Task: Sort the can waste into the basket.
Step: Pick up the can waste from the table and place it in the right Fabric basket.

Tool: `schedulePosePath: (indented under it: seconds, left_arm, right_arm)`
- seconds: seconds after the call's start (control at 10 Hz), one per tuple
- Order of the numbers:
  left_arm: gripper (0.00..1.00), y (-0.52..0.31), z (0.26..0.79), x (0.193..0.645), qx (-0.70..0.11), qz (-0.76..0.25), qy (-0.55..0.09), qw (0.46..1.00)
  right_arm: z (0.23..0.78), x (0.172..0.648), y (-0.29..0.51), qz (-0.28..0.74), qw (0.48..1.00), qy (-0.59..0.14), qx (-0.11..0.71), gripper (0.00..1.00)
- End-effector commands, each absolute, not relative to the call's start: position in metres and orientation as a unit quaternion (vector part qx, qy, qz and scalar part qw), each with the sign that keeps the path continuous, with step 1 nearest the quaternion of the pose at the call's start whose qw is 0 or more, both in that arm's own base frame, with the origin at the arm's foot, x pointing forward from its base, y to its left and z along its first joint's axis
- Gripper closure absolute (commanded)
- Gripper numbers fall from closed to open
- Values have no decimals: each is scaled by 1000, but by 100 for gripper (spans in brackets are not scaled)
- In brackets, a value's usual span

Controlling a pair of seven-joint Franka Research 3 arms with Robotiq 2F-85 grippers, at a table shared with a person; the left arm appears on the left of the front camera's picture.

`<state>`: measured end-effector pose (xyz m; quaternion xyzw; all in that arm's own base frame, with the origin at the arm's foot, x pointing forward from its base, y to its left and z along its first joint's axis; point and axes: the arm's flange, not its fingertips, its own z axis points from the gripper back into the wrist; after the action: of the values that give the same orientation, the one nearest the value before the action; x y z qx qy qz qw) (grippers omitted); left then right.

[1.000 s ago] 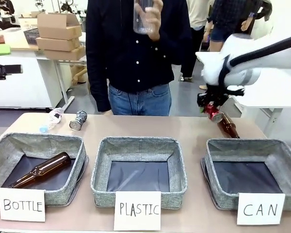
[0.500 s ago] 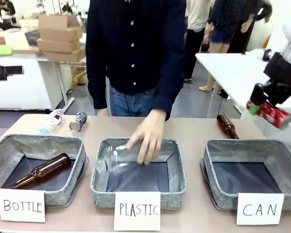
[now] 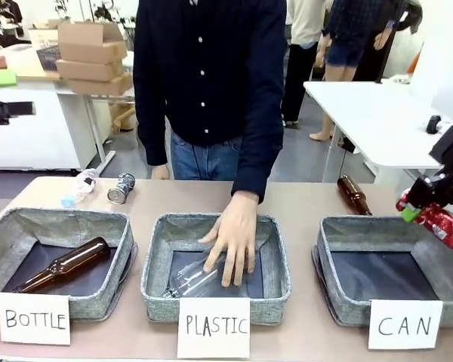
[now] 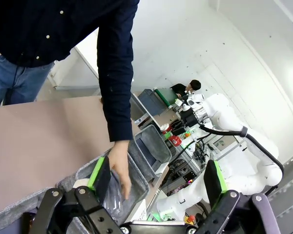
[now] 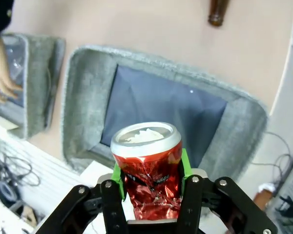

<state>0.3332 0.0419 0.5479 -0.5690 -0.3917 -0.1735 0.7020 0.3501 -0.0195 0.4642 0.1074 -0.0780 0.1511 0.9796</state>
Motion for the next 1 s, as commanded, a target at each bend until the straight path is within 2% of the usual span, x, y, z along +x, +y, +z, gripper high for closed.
schedulePosePath:
  seconds: [0.0,0.4,0.5,0.6,0.7,0.9]
  left_arm:
    - [0,40,548,334,-572,-180,-402,692]
    - [0,40,548,334,-572,-180,-402,692]
    - [0,40,548,334,-572,-180,-402,692]
    - [0,40,548,334,-572,-180,-402,692]
    - [0,40,548,334,-572,-180,-402,692]
    - [0,40,548,334,-572,-180,-402,692]
  right_arm:
    - [449,377,-21,197,972,-59,118,100]
    - [445,385,-23,193,975,-38,106,100]
    - [445,387,-23,193,975,-30,107,34]
    - [446,389,-24,191,975,-24,110,8]
    - [448,391,-24,191,975,-25,113,0]
    - [448,393,-24,192,974,-22,116,0]
